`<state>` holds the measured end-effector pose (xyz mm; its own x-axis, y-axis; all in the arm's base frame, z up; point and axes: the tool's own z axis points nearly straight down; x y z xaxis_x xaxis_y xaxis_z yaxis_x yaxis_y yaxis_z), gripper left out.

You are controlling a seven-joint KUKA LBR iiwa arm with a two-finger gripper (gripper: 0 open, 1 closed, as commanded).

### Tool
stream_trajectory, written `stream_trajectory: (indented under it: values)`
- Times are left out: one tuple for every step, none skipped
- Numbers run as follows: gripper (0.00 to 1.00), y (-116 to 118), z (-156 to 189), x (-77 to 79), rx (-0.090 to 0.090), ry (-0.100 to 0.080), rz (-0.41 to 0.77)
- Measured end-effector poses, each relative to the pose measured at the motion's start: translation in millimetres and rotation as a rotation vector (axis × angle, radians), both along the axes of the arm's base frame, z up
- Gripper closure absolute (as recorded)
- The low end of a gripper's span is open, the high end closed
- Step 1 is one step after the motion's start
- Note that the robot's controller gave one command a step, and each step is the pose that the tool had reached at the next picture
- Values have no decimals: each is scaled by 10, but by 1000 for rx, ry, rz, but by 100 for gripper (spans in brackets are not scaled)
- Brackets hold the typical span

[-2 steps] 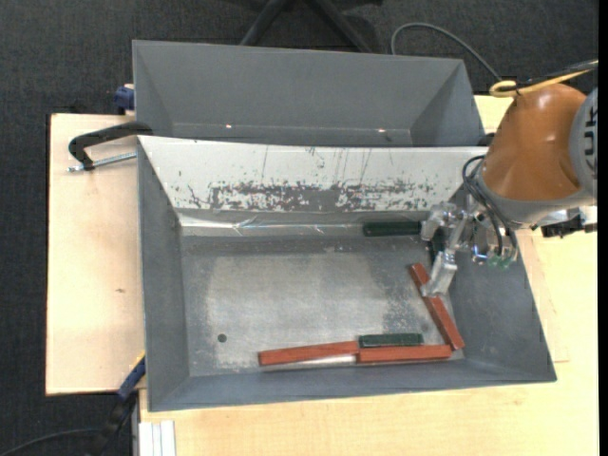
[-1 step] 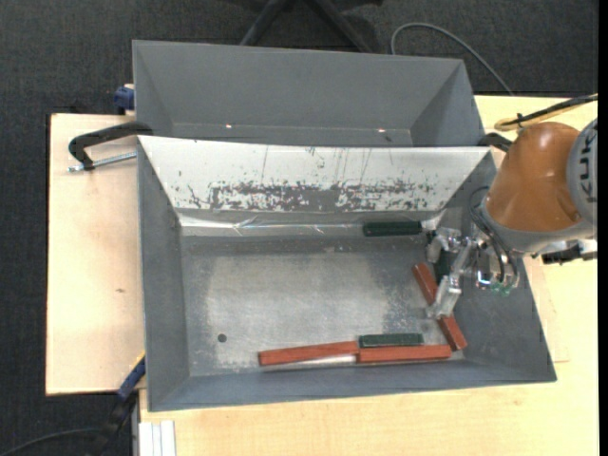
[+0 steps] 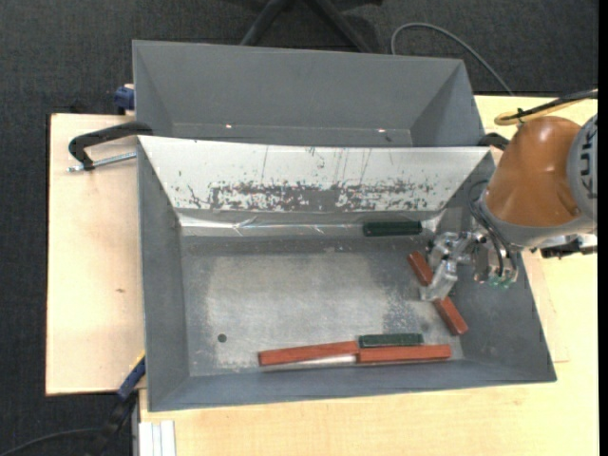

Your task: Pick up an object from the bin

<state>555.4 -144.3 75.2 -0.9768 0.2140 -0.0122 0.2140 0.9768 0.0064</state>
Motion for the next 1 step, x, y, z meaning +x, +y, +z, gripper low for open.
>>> stream_trajectory:
  values:
    - [100,533,1335,-394,-4,1,34]
